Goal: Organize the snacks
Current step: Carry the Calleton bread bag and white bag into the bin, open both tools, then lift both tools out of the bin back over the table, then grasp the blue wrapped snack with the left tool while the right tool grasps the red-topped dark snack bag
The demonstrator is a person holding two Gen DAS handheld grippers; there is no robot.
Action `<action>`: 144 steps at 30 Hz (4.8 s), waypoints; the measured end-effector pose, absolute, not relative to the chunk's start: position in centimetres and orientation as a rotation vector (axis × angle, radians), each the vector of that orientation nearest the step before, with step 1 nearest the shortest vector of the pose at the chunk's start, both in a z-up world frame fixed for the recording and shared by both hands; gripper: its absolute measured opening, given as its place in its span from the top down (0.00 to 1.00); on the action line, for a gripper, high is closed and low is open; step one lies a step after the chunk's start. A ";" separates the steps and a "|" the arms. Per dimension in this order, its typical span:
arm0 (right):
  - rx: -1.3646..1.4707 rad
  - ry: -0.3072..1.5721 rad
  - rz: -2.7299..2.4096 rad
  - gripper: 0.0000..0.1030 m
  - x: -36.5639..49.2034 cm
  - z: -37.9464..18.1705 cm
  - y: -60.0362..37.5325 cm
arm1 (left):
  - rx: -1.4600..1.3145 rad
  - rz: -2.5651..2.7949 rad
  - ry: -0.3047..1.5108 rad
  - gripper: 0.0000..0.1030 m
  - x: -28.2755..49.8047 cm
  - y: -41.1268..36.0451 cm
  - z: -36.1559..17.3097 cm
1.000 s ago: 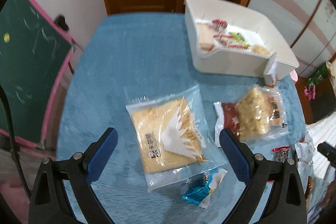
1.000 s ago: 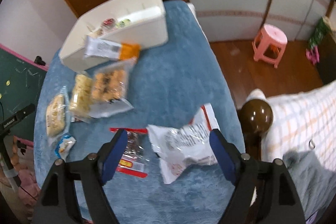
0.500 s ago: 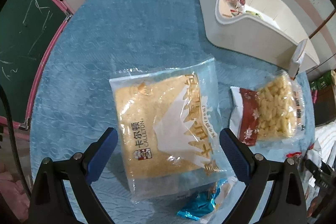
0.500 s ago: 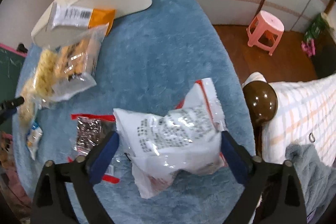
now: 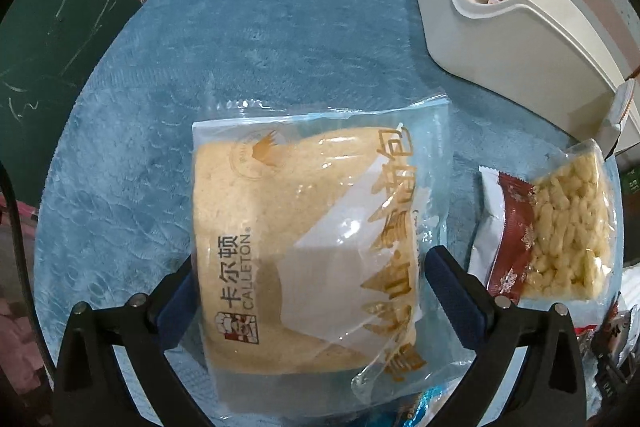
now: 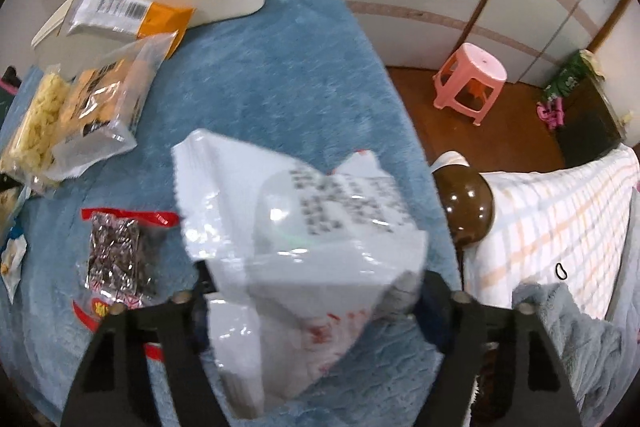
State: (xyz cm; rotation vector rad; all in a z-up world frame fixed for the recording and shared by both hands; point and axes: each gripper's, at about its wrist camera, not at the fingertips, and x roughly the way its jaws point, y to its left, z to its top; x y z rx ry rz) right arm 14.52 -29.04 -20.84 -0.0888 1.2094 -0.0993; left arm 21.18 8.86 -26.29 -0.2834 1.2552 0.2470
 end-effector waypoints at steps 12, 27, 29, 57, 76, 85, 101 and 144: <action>-0.081 1.168 -0.112 0.41 14.2 -20.7 -28.8 | -0.266 0.233 1.249 0.06 19.5 8.4 -25.9; -0.060 1.122 -0.088 0.42 13.8 -18.2 -28.0 | -0.172 0.192 1.247 0.13 16.2 6.5 -23.2; -0.056 1.115 -0.085 0.42 13.6 -17.9 -27.9 | -0.163 0.181 1.228 0.13 15.8 6.2 -22.2; -0.162 0.658 0.080 0.42 25.6 7.1 -21.3 | 0.140 0.065 0.783 0.13 26.7 -0.2 6.1; -0.096 0.878 0.169 0.40 39.8 0.2 -16.9 | 0.057 0.084 0.891 0.12 40.8 -1.7 -2.0; 0.029 0.966 0.202 0.04 41.3 -4.3 -18.1 | -0.094 0.024 1.051 0.01 42.7 0.7 -6.4; -0.010 0.943 0.185 0.04 35.7 0.1 -19.1 | 0.036 0.020 0.937 0.01 35.0 0.7 0.9; -0.102 0.888 0.129 0.04 11.2 -3.1 -21.1 | -0.099 -0.098 0.910 0.01 9.4 3.1 -7.1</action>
